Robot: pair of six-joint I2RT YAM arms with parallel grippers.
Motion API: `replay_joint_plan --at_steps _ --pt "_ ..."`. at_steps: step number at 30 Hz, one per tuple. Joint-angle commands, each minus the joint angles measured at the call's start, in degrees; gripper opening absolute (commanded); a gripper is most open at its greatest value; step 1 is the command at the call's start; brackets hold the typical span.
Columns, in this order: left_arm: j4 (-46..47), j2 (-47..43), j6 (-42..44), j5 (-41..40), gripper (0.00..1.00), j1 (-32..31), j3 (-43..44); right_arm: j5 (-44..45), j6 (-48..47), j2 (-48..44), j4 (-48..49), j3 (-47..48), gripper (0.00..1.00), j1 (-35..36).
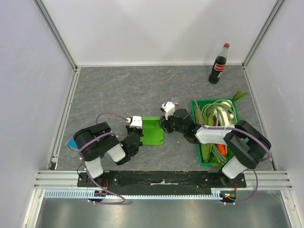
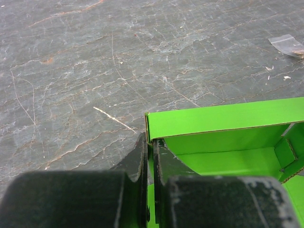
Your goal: Fold the paper box
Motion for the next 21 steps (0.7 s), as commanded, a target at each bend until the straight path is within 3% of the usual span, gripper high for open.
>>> replay_joint_plan --at_steps 1,7,12,17,21 --pt "11.1 1.1 -1.5 2.4 0.02 -0.9 -1.0 3.2 -0.7 1.9 3.5 0.7 0.44 0.0" --pt "11.5 1.1 -1.6 2.7 0.02 -0.9 -1.2 6.6 -2.1 4.4 8.6 1.1 0.54 0.7" --pt "12.1 1.1 -1.5 2.8 0.02 -1.0 -1.5 10.8 -2.4 6.1 14.3 0.2 0.56 2.3" --pt "12.5 1.1 -1.5 3.0 0.02 -1.0 -1.7 17.2 -1.8 6.9 18.7 -0.4 0.55 3.7" --pt "12.5 1.1 -1.4 3.1 0.02 -1.0 -1.7 21.4 -0.7 7.6 20.8 -0.5 0.47 5.0"
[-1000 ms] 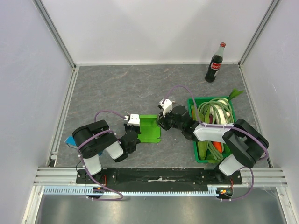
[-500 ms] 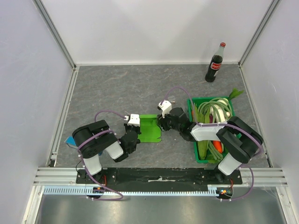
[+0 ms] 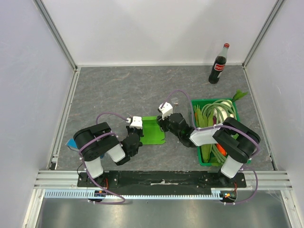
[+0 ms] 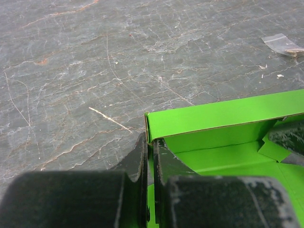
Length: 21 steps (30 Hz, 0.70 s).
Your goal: Fold the paper box
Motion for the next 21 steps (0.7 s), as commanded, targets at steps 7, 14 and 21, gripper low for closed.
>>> replay_joint_plan --at_steps 7,14,21 --pt "12.0 1.1 -1.3 1.3 0.02 -1.6 -1.0 13.4 0.8 3.2 9.5 -0.1 0.38 2.8" --pt "11.9 1.1 -1.3 -1.0 0.02 -2.5 -0.8 15.1 1.6 4.3 8.0 -0.6 0.34 3.9" --pt "12.0 -0.1 -2.0 -1.9 0.02 -3.1 -0.9 16.1 2.7 5.8 7.1 -0.1 0.0 3.9"
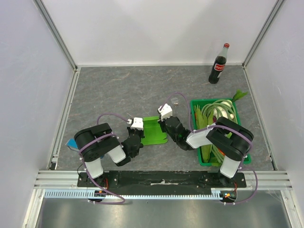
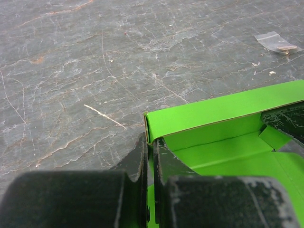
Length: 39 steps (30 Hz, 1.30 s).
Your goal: Fold the paper box
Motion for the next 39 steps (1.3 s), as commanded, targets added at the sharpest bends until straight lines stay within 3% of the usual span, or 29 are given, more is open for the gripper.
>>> replay_joint_plan --at_steps 1,8,12,13,19,31,36,39 --pt "12.0 -0.3 -2.3 -1.5 0.02 -1.6 -1.0 4.3 1.1 2.3 0.8 0.6 0.0 0.1" --pt "13.6 -1.1 -3.5 -7.3 0.02 -4.5 -1.2 21.5 2.3 7.3 0.4 3.4 0.0 3.3" --pt "15.1 -0.9 -3.8 -7.6 0.02 -5.1 -1.1 12.8 4.0 6.1 2.5 1.6 0.0 3.1" --pt "15.1 -1.0 -3.6 -7.7 0.02 -5.2 -1.1 11.9 4.4 4.9 -0.3 2.3 0.1 3.0" --pt "15.0 -1.7 -4.1 -9.5 0.02 -5.4 -1.5 0.7 4.0 -0.4 -4.6 0.7 0.25 -0.3" --pt "15.2 -1.6 -4.5 -9.9 0.02 -5.5 -1.6 -13.4 1.4 -4.5 -5.1 -2.1 0.38 -4.9" --pt "15.2 -1.6 -4.5 -9.8 0.02 -5.5 -1.7 -20.2 0.0 -3.9 -4.2 -2.0 0.28 -5.9" --pt "15.1 -1.7 -4.1 -9.7 0.02 -5.5 -1.6 -19.5 -1.4 -3.6 -4.4 -1.7 0.15 -5.9"
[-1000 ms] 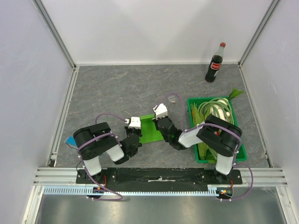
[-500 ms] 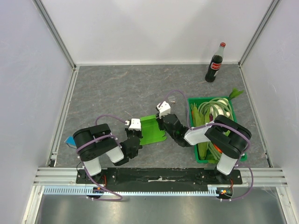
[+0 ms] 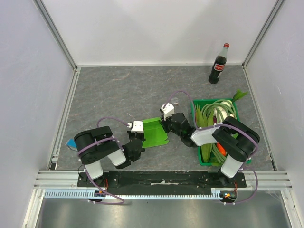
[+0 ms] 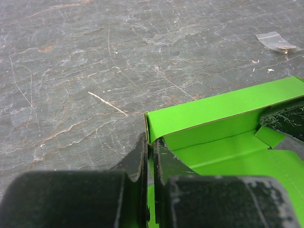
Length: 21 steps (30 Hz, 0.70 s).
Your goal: Fold the paper box
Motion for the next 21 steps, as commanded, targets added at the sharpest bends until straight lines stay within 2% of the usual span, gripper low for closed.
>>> replay_joint_plan --at_steps 1,2,3,5,6,9,10,11,13,17,18,19,20,21 --pt "16.8 -0.6 -1.2 -1.9 0.02 -0.5 -0.9 -2.1 -2.1 -0.2 -1.3 0.0 0.08 -0.6" --pt "16.8 -0.6 -1.2 -1.9 0.02 -0.5 -0.9 -1.0 -1.9 -0.1 -1.4 0.2 0.03 -0.6" --pt "16.8 -0.5 -0.9 -1.9 0.02 -0.6 -0.8 4.0 -0.9 0.1 -1.8 0.5 0.0 -0.5" --pt "16.8 -0.4 -0.6 -2.3 0.02 -0.9 -0.5 12.2 2.9 1.1 -3.1 1.1 0.0 0.5" --pt "16.8 -0.3 -0.4 -2.8 0.02 -1.1 -0.3 20.2 6.0 1.6 -2.2 0.9 0.0 1.2" --pt "16.8 0.0 0.2 -4.7 0.02 -1.8 0.3 41.0 11.5 5.2 -4.2 4.0 0.0 9.1" --pt "16.8 0.3 0.2 -5.2 0.02 -1.9 0.8 52.5 13.4 8.1 -7.6 7.3 0.0 12.2" --pt "16.8 0.3 0.5 -5.4 0.02 -1.9 0.9 55.4 16.3 9.6 -11.4 9.5 0.0 12.8" --pt "16.8 0.4 1.3 -5.7 0.02 -2.2 1.3 57.5 21.7 12.4 -16.2 12.7 0.0 13.5" --pt "16.9 0.0 1.2 -6.1 0.02 -2.2 0.9 58.0 24.3 13.0 -18.1 12.9 0.0 14.6" --pt "16.8 0.0 1.1 -6.1 0.02 -2.2 0.9 56.7 23.2 11.6 -15.1 11.0 0.0 14.5" --pt "16.8 0.0 0.9 -6.1 0.02 -2.2 0.8 54.2 17.1 10.5 -12.2 9.3 0.0 14.4" --pt "16.9 0.0 0.9 -6.1 0.02 -2.2 0.8 48.1 13.6 9.3 -9.0 7.6 0.02 14.4" --pt "16.8 0.0 0.9 -6.1 0.02 -2.2 0.8 46.4 10.8 6.7 -6.2 4.9 0.12 14.4"
